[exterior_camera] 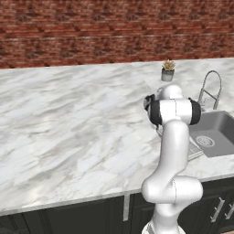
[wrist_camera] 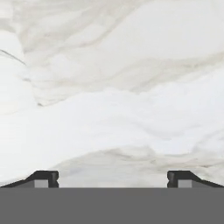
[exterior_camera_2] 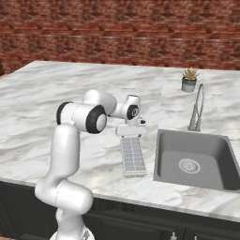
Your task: The ice cube tray has been filled with water. Take the tray and place it in the freezer to make ice. Close the freezer door after placing the tray.
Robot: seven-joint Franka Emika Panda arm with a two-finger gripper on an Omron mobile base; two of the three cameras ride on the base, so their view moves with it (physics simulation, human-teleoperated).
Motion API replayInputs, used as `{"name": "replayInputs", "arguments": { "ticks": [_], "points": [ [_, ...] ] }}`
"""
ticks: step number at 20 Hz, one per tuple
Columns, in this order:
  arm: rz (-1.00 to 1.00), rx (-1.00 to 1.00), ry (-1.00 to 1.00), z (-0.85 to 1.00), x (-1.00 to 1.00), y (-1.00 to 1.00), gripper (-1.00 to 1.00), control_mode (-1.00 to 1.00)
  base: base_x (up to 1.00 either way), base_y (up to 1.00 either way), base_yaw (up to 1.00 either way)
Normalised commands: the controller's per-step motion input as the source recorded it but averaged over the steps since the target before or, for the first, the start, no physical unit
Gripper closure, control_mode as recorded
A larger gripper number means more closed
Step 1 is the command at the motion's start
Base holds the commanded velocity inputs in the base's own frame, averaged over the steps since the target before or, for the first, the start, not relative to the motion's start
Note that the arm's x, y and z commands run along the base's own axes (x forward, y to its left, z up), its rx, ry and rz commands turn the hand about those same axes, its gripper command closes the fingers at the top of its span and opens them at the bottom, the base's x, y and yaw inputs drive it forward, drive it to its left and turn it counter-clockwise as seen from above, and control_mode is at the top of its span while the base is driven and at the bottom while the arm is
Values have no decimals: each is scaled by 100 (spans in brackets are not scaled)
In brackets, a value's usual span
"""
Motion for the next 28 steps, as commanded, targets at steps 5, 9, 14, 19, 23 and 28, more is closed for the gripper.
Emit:
{"name": "replayInputs", "arguments": {
  "ticks": [5,9,14,19,23,28],
  "points": [
    [-3,0,0,-25,-100,-20,-100,-100,0,0,0],
    [-7,0,0,-22,-100,-24,-100,-100,0,0,0],
    [-9,0,0,-18,-100,-27,-100,-100,0,0,0],
    [-11,0,0,-12,-93,-28,-100,-100,0,0,0],
    [-10,0,0,-1,-64,-25,-100,-100,0,0,0],
    [-3,0,-1,6,-10,-8,-100,-100,0,0,0]
  ]
}}
